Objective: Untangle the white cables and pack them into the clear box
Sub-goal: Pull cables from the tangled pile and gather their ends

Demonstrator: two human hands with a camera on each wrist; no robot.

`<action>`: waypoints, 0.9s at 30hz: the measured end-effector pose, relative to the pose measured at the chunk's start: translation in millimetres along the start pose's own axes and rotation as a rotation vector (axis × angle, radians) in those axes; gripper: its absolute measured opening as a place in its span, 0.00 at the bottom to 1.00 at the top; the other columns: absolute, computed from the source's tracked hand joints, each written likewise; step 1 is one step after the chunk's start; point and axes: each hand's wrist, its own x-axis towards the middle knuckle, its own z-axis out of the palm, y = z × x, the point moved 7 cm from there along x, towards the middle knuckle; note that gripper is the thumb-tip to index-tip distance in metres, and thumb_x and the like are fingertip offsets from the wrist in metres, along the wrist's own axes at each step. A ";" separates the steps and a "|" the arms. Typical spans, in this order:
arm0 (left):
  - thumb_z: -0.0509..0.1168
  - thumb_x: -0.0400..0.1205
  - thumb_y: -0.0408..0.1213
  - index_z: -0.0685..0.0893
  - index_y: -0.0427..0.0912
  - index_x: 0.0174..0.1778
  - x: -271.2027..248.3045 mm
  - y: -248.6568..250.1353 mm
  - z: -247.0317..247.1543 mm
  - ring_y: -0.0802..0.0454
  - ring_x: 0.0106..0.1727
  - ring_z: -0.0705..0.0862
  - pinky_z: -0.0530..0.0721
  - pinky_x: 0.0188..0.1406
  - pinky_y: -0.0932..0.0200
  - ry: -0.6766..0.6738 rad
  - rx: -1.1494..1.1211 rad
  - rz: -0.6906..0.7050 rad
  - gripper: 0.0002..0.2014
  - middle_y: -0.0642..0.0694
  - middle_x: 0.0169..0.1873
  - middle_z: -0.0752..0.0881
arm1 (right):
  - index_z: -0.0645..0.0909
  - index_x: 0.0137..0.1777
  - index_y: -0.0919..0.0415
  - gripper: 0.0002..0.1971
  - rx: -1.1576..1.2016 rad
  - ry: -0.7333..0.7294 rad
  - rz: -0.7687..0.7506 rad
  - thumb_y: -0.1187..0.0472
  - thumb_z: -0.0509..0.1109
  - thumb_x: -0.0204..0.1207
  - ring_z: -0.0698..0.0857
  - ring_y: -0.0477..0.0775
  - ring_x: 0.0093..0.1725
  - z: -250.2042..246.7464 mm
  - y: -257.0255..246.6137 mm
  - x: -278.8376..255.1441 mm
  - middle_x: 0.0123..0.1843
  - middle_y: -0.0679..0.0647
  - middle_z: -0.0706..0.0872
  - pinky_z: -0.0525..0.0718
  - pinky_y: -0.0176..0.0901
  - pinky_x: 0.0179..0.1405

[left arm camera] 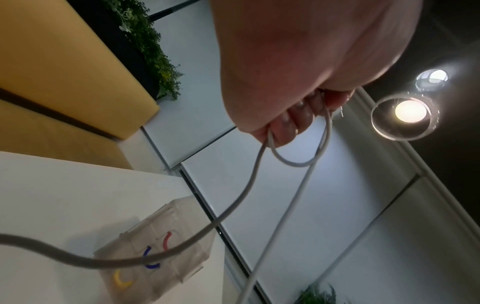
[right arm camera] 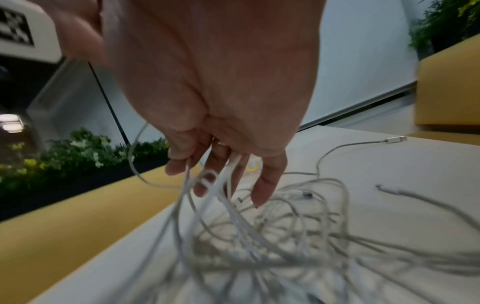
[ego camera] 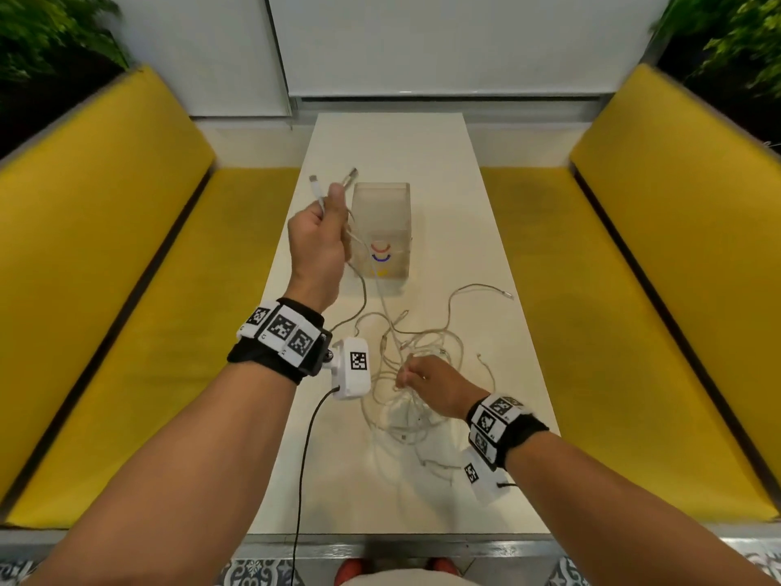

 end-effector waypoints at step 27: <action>0.72 0.84 0.38 0.84 0.36 0.34 -28.0 -31.1 36.2 0.59 0.24 0.68 0.69 0.26 0.61 -0.281 0.432 -0.064 0.14 0.52 0.24 0.72 | 0.80 0.41 0.62 0.15 0.268 0.293 -0.280 0.64 0.58 0.89 0.78 0.42 0.38 -78.3 -83.6 -13.0 0.36 0.46 0.81 0.77 0.36 0.46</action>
